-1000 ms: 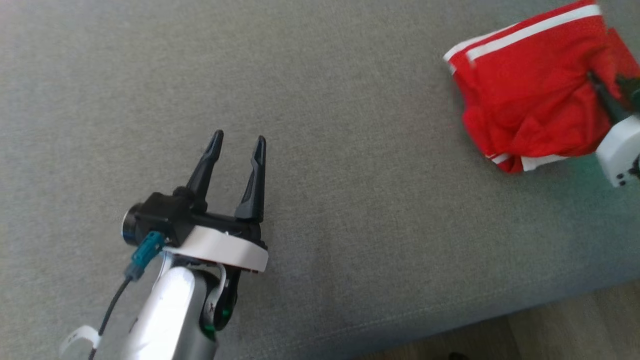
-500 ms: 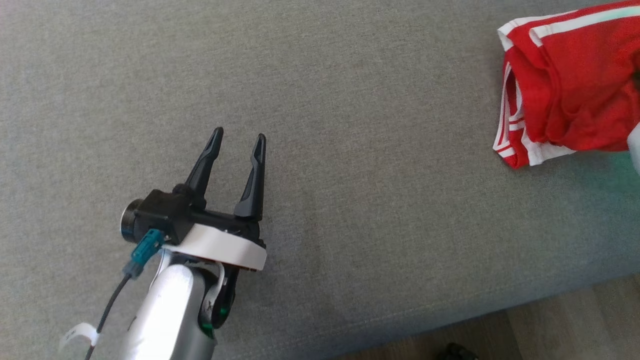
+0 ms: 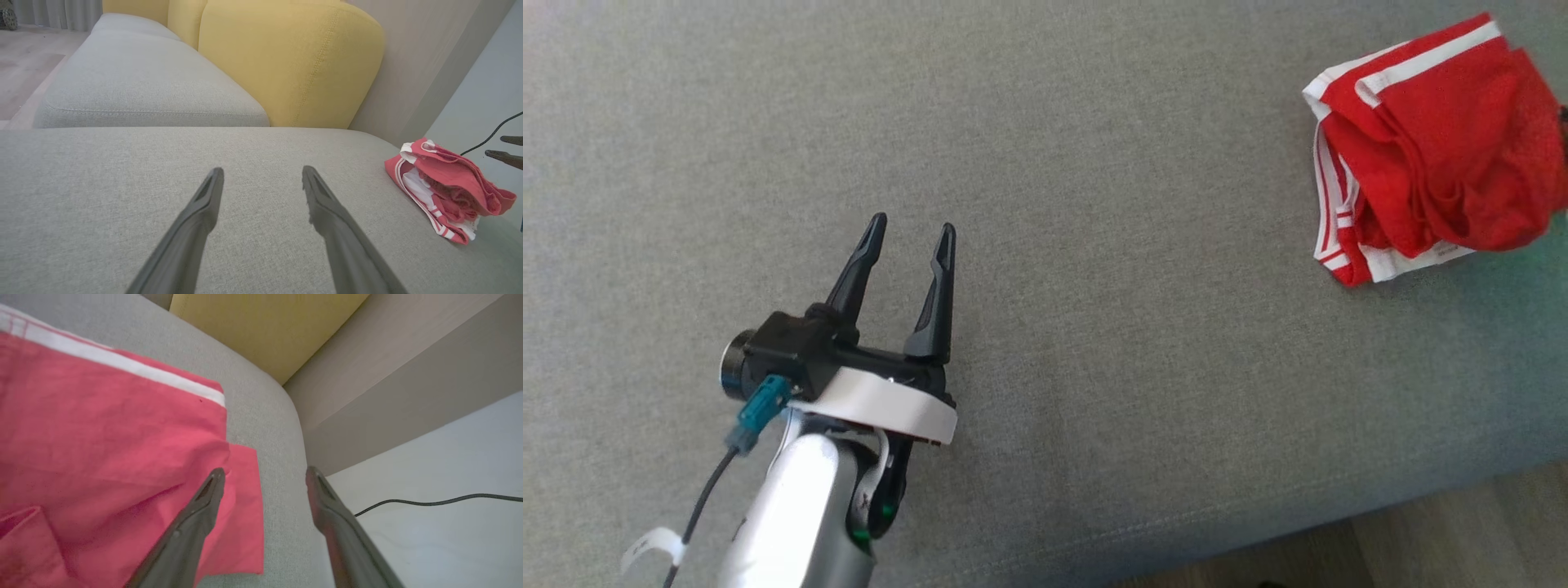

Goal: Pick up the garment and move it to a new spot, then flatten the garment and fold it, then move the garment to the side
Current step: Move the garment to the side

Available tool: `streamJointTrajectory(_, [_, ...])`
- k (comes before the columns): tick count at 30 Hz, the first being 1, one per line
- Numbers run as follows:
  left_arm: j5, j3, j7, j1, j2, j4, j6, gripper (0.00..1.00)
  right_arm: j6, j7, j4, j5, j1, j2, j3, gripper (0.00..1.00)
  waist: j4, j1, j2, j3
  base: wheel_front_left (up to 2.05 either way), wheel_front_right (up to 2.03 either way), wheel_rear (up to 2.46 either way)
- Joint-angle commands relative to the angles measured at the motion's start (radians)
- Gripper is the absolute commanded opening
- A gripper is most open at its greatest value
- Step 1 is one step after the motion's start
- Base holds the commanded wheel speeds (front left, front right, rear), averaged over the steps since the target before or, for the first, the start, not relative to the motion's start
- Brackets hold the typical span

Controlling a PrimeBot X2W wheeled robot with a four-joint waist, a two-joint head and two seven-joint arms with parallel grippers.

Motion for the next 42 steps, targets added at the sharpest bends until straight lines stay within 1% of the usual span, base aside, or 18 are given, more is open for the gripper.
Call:
streamJointTrajectory(1, [-0.008,0.036,-0.009,-0.010,0.002,-0.032,0.007,1.00,0.002,-0.002,-0.043,0.004,0.022,-0.019,-0.023,1.00,0.001,0.0000,0.0000,-0.020,0.00,0.00,0.00])
streamJointTrajectory(7, [-0.027,0.038,-0.009,0.006,0.002,-0.041,0.020,1.00,0.002,-0.027,-0.138,0.052,0.019,0.042,-0.082,1.00,0.015,0.0000,0.0000,-0.078,0.00,0.00,0.00])
streamJointTrajectory(12, [-0.037,0.052,-0.009,0.028,0.002,-0.049,0.035,1.00,0.002,-0.073,-0.266,0.088,0.042,0.142,-0.099,1.00,0.034,0.0000,0.0000,-0.141,0.00,0.00,0.00])
streamJointTrajectory(15, [-0.040,0.069,-0.009,0.039,0.002,-0.057,0.045,1.00,0.002,-0.100,-0.347,0.114,0.074,0.217,-0.118,1.00,0.052,0.0000,0.0000,-0.176,0.00,0.00,0.00])
streamJointTrajectory(16, [-0.040,0.069,-0.009,0.039,0.002,-0.057,0.045,1.00,0.002,-0.100,-0.347,0.114,0.074,0.217,-0.118,1.00,0.052,0.0000,0.0000,-0.176,0.00,0.00,0.00])
streamJointTrajectory(23, [-0.039,0.110,-0.009,0.079,0.002,-0.067,0.058,1.00,0.002,-0.168,-0.485,0.122,0.221,0.372,-0.138,1.00,0.104,0.0000,0.0000,-0.252,0.00,0.00,0.00])
streamJointTrajectory(29, [-0.043,0.127,-0.009,0.119,0.002,-0.060,0.064,1.00,0.002,-0.233,-0.548,0.087,0.384,0.470,-0.159,1.00,0.143,0.0000,0.0000,-0.299,0.00,0.00,0.00])
streamJointTrajectory(36, [-0.016,0.117,-0.009,0.167,0.002,-0.036,0.067,1.00,0.002,-0.286,-0.576,0.015,0.546,0.520,-0.202,1.00,0.174,0.0000,0.0000,-0.328,0.00,0.00,0.00])
streamJointTrajectory(42, [-0.003,0.112,-0.009,0.212,0.002,-0.031,0.080,1.00,0.002,-0.312,-0.576,-0.007,0.635,0.547,-0.234,1.00,0.184,0.0000,0.0000,-0.336,0.00,0.00,0.00])
